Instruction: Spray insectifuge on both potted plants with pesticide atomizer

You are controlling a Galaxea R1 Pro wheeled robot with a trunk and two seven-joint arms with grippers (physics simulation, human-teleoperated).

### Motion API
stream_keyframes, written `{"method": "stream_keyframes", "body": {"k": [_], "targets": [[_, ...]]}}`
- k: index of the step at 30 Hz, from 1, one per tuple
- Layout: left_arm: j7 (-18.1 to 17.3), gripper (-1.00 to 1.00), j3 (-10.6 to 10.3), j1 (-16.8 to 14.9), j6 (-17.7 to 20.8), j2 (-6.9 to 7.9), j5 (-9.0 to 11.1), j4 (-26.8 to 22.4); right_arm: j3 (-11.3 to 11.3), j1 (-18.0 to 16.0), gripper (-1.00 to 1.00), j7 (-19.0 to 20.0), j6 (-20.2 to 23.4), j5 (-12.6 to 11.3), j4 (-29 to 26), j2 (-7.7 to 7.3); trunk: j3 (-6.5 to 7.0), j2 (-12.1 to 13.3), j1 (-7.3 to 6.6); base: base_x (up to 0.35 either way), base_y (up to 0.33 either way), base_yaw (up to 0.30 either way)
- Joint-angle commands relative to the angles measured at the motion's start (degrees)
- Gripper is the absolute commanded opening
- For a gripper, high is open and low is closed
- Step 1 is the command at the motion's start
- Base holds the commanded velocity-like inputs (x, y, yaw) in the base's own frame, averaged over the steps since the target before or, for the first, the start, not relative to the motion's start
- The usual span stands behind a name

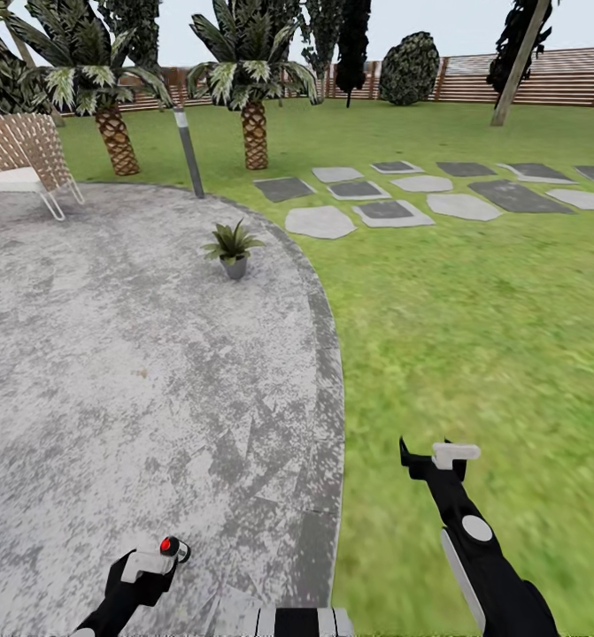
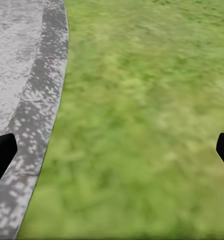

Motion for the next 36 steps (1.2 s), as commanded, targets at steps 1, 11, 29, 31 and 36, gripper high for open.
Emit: {"method": "stream_keyframes", "body": {"k": [1,11,29,31,36], "targets": [[-0.2,1.00,0.4,0.0,-0.2,-0.03,-0.6,0.0,0.1,0.0,1.00,-0.2,-0.2,0.1,0.0,-0.01,-0.27,0.0,0.01,0.000,0.000,0.000],[-0.2,1.00,0.4,0.0,-0.3,-0.08,-0.5,0.0,0.1,0.0,1.00,-0.2,-0.2,0.0,-0.2,0.01,-2.48,-0.2,0.27,0.000,0.000,0.000],[-0.2,1.00,0.4,-0.6,-2.2,-0.12,-0.5,0.0,0.0,0.0,1.00,-0.2,-0.2,0.0,-0.1,0.01,-7.55,-0.4,0.73,0.000,0.000,0.000],[-0.2,1.00,0.4,-0.6,-2.3,-0.12,-0.5,0.0,0.1,0.0,1.00,-0.2,-0.3,0.0,-0.1,0.01,-8.17,-0.4,0.79,0.000,0.000,0.000],[-0.2,1.00,0.5,-0.6,-2.6,-0.11,-0.6,0.0,0.0,0.0,1.00,-0.2,-0.3,0.1,0.0,0.01,-8.56,-0.4,0.79,0.000,0.000,0.000]]}}
